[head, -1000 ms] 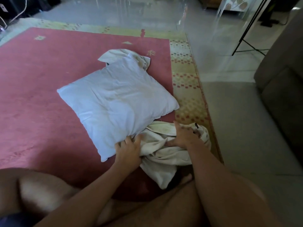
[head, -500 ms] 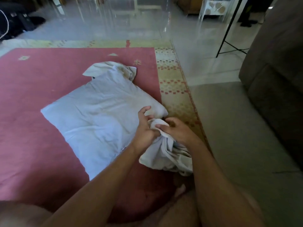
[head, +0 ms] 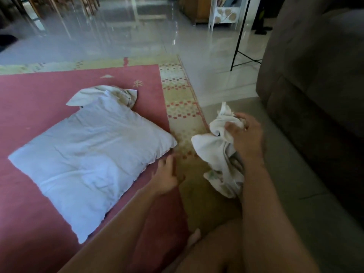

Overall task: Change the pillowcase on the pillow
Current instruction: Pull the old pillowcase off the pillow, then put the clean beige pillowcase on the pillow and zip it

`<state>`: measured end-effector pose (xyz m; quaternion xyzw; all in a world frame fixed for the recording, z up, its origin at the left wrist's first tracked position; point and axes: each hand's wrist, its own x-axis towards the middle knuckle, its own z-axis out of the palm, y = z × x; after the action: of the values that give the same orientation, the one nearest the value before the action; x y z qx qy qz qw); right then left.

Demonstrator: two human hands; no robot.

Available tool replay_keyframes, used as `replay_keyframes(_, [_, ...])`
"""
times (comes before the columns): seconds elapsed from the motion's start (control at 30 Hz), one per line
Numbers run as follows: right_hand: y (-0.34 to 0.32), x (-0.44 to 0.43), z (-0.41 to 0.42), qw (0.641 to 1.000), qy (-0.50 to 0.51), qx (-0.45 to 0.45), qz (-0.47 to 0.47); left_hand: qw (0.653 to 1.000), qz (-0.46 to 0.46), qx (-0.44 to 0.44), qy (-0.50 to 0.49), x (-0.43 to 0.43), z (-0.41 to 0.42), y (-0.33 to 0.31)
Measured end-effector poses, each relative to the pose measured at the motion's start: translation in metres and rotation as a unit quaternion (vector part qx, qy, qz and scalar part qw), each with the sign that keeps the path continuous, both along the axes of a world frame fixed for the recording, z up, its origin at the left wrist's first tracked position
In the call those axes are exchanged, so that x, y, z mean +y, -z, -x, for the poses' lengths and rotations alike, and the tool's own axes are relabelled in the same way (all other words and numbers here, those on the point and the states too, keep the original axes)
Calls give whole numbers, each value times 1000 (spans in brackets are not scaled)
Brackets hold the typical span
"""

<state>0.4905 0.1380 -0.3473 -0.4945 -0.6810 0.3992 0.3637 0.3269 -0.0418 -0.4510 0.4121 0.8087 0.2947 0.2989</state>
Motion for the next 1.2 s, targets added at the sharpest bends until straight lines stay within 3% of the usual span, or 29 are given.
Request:
replay_keyframes(0.1, [3,17,-19,997,74,16,-34,981,155,113,31,-14,-11,45])
replay_keyframes(0.2, [12,39,-31,986,152,15,-65,963,156,218,43,-27,-21,72])
replay_keyframes(0.3, [17,48,-34,978,185,89,-45,959,168,222,58,-25,-16,76])
replay_keyframes(0.4, [24,56,-35,972,216,90,-34,960,175,207,68,-26,-14,73])
replay_keyframes(0.47, [40,57,-37,978,205,-30,-33,962,172,201,71,-26,-14,73])
replay_keyframes(0.57, [70,52,-40,967,112,-223,55,961,175,200,74,-26,-12,75])
replay_keyframes(0.63, [92,46,-42,924,5,-367,111,960,178,203,80,-26,-12,76])
replay_keyframes(0.7, [107,44,-42,890,-67,-436,119,960,176,205,79,-26,-11,77])
replay_keyframes(0.83, [104,46,-31,913,-105,-374,122,962,172,199,75,-26,-11,77])
replay_keyframes(1.07, [42,11,14,978,-96,-131,129,969,161,169,77,-30,-12,68])
replay_keyframes(1.2, [16,-43,46,959,-202,-197,35,974,176,107,97,-36,7,34])
